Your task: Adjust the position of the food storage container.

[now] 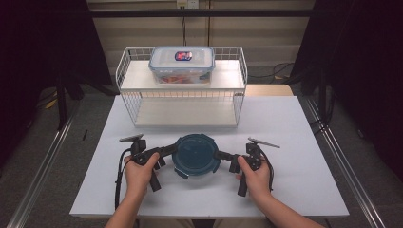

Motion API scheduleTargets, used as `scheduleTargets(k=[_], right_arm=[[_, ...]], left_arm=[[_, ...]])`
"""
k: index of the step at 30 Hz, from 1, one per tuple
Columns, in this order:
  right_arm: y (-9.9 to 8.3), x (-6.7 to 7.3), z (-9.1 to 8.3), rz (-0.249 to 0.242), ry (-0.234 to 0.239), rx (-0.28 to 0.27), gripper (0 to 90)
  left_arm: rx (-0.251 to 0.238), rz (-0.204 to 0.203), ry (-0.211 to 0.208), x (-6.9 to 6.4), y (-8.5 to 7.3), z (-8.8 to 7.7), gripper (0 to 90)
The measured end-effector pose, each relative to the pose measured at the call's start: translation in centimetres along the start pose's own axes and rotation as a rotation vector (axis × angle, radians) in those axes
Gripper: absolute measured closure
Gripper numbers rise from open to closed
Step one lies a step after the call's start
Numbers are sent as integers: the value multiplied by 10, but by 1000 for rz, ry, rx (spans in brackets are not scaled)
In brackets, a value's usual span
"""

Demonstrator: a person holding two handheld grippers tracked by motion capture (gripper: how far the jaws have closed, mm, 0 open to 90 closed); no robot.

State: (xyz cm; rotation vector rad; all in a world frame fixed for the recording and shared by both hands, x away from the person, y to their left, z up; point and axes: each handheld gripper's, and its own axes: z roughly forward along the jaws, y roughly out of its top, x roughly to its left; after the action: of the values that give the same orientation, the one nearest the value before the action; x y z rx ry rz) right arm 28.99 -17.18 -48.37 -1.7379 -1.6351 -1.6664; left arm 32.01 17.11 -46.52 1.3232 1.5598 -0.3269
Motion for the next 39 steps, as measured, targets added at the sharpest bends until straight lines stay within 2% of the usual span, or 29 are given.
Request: scheduleTargets(k=[3,4,6,9,11,12,14,16,17,18,19,22,24,27,29,30,32,36,39], right_arm=[[-1,0,0,2,-1,-5,665],[-1,0,0,3,0,-6,665],[-1,0,0,-3,-5,-13,664],[-2,1,0,7,-16,-18,675],[-2,1,0,13,-12,-26,680],[-2,1,0,22,-9,-23,685],[-2,-1,-1,51,1,-31,691],[-2,-1,-1,58,-4,-35,695],[-3,0,-1,65,-4,-43,697],[-4,0,0,67,-6,-54,699],[-4,-1,0,71,-2,-63,701],[-4,-2,0,80,1,-75,715],[-4,-3,0,87,14,-93,728],[-2,-3,1,79,19,-111,738],[-2,-2,1,76,22,-126,740],[-1,-2,1,77,31,-134,741],[1,1,-2,67,36,-139,742],[5,5,-4,64,55,-158,747],[8,8,-6,47,65,-180,749]], left_arm=[[16,0,-13,1,-2,-3,649],[18,-18,-22,1,-3,-3,661],[17,2,-19,0,-4,-4,692],[3,-2,-5,-2,-6,-4,697],[-23,16,-5,-4,-7,-6,725],[-36,7,1,-4,-7,-5,737],[-73,14,5,-5,-10,-2,737],[-94,-2,5,-5,-10,-1,742],[-90,14,2,-3,-10,-1,742],[-98,-6,11,-3,-9,0,744],[-107,-12,-6,-3,-9,1,748],[-122,28,-4,-7,-10,-1,751],[-141,37,7,-10,-10,-1,751],[-164,66,-8,-11,-10,-1,750],[-185,62,-16,-13,-11,-1,750],[-173,72,-20,-14,-10,-3,750],[-201,76,-33,-17,-10,-4,750],[-220,107,-44,-24,-9,-8,750],[-238,112,-49,-29,-8,-10,750]])
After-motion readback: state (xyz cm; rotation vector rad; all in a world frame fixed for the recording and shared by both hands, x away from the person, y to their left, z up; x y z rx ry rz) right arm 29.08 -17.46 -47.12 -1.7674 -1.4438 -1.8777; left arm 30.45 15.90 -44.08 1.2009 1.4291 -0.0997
